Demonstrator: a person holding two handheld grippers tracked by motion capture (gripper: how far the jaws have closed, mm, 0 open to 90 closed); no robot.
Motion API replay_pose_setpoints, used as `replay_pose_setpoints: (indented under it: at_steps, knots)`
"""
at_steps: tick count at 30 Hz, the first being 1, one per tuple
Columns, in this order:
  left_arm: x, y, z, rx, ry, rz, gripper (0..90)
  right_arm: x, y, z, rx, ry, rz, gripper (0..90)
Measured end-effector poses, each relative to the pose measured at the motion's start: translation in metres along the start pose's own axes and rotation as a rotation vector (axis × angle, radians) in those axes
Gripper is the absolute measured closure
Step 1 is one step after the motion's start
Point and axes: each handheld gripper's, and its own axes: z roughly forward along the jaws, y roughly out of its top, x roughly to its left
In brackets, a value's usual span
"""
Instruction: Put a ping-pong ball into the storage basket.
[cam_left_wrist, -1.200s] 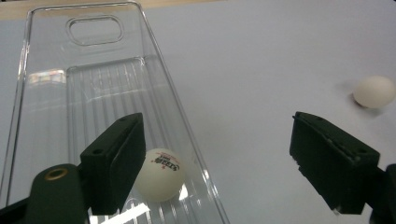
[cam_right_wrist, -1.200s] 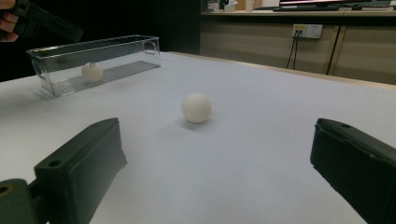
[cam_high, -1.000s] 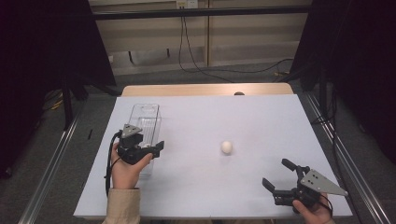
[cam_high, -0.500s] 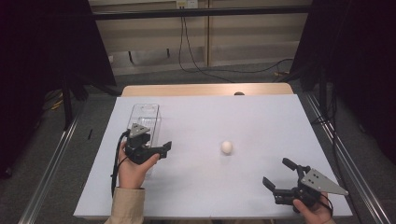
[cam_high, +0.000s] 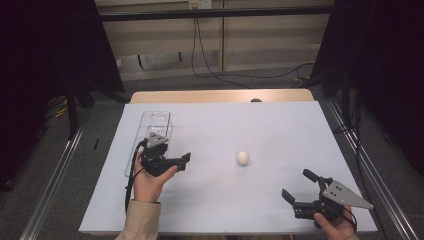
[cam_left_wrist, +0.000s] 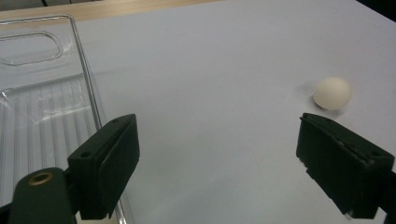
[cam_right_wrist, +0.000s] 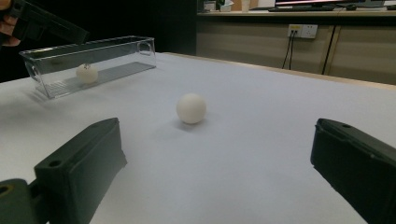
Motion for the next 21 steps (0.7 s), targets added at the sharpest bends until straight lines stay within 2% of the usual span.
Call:
replay_pose_setpoints:
  at_steps: [8,21]
  knots:
    - [-0.0035,0.0007,0.005,-0.005,-0.021,-0.005,13.2,-0.0015,-0.0003,-0.0007,-0.001,-0.007,0.008,1.7]
    - [-0.009,0.0016,0.0088,-0.005,-0.027,0.01,12.8,-0.0028,-0.0008,-0.0008,-0.001,-0.008,0.007,1.7]
